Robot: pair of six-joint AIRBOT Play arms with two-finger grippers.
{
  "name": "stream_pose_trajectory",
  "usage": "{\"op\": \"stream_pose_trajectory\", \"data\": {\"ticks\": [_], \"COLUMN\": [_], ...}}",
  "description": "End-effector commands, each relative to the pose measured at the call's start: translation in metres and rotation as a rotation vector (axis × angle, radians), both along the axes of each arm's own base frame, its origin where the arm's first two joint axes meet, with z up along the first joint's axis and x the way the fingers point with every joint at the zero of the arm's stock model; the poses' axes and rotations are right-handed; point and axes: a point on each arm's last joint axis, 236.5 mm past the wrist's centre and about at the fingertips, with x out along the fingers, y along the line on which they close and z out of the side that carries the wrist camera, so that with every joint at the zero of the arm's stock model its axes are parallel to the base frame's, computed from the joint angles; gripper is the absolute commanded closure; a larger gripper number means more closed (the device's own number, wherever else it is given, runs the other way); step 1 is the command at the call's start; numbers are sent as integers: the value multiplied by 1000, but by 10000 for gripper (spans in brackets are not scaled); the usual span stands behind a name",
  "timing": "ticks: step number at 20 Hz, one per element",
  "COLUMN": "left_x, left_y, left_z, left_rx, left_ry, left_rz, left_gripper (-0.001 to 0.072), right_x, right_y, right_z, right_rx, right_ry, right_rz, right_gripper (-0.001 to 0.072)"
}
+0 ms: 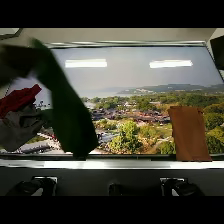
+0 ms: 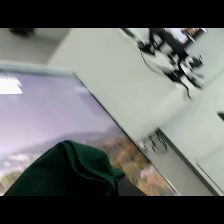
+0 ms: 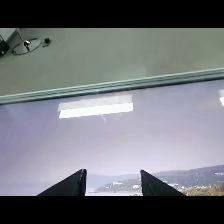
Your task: Fold the shirts.
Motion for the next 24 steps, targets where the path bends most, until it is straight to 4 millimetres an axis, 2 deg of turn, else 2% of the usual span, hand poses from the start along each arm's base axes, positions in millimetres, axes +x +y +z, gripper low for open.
{"op": "stream_pose_trajectory", "data": {"ticks": [1, 3, 5, 6, 7, 8, 9, 10, 11, 12, 13, 16, 17, 18, 19, 21, 23, 24], "left_x": [-29, -56, -83, -91, -93, -89, -76, -57, -37, -12, 11, 67, 75, 77, 75, 66, 60, 56], "left_y": [-136, -205, -251, -266, -273, -274, -267, -250, -226, -190, -150, 15, 61, 95, 122, 159, 176, 183], "left_z": [-124, -199, -259, -277, -285, -284, -274, -263, -256, -253, -255, -281, -285, -289, -297, -327, -363, -382], "left_rx": [95, 174, 257, 287, 305, 312, 313, 323, 345, 391, 453, 745, 792, 790, 757, 695, 635, 628], "left_ry": [221, 336, 424, 454, 473, 486, 483, 474, 482, 501, 521, 643, 678, 714, 771, 901, 992, 1034], "left_rz": [-294, -403, -495, -537, -574, -598, -610, -604, -576, -518, -444, -81, 27, 97, 147, 208, 236, 246], "left_gripper": [678, 678, 678, 650, 417, 88, 10, 11, 15, 30, 36, 39, 38, 36, 16, -13, -13, -13], "right_x": [15, 24, 31, 35, 39, 42, 46, 48, 47, 49, 49, 51, 51, 49, 44, 28, 1, -13], "right_y": [-3, -11, -19, -20, -21, -21, -20, -21, -21, -21, -20, -14, -11, -10, -9, -8, -4, -1], "right_z": [-14, -27, -46, -56, -68, -80, -94, -112, -131, -154, -176, -247, -271, -292, -315, -355, -392, -404], "right_rx": [-8, -23, -55, -67, -78, -91, -115, -148, -175, -207, -242, -328, -335, -340, -342, -345, -330, -320], "right_ry": [45, 90, 156, 191, 233, 278, 327, 393, 471, 556, 643, 891, 956, 1010, 1061, 1147, 1258, 1308], "right_rz": [-23, -67, -99, -107, -111, -112, -107, -100, -95, -82, -65, 16, 30, 40, 52, 71, 103, 124], "right_gripper": [224, 214, 214, 210, 204, 200, 135, 100, 100, 100, 100, 99, 99, 99, 99, 99, 99, 98]}}
